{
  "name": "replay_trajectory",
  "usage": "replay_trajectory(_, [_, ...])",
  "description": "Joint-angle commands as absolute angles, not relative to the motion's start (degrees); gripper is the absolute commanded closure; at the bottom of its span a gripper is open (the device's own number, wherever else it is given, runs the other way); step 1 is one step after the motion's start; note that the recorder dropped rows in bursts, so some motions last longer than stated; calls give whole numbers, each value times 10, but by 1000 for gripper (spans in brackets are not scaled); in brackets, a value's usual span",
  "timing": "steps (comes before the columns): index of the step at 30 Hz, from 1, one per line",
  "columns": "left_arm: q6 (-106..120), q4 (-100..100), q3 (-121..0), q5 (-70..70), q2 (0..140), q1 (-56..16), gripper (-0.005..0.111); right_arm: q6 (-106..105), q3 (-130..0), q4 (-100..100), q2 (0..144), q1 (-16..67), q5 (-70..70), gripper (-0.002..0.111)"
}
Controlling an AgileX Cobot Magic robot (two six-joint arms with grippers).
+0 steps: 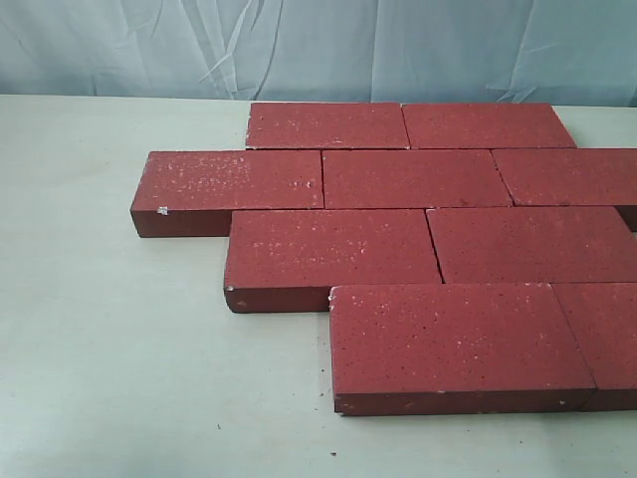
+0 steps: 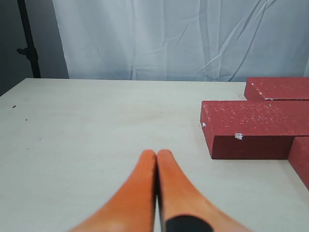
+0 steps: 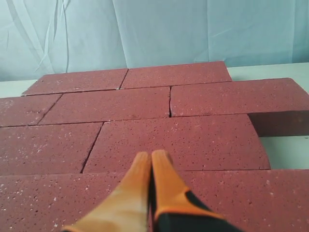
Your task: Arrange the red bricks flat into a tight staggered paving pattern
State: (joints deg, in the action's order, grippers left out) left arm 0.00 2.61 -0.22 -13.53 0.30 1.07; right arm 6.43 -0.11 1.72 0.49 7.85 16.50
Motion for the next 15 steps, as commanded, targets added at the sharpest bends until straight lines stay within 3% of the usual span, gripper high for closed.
replay_trajectory(1, [0, 22, 0, -134, 0, 12, 107, 67, 0, 12, 0, 80, 172, 109])
replay_trajectory(15, [0, 22, 0, -134, 0, 12, 107, 67, 0, 16, 0, 80, 172, 109])
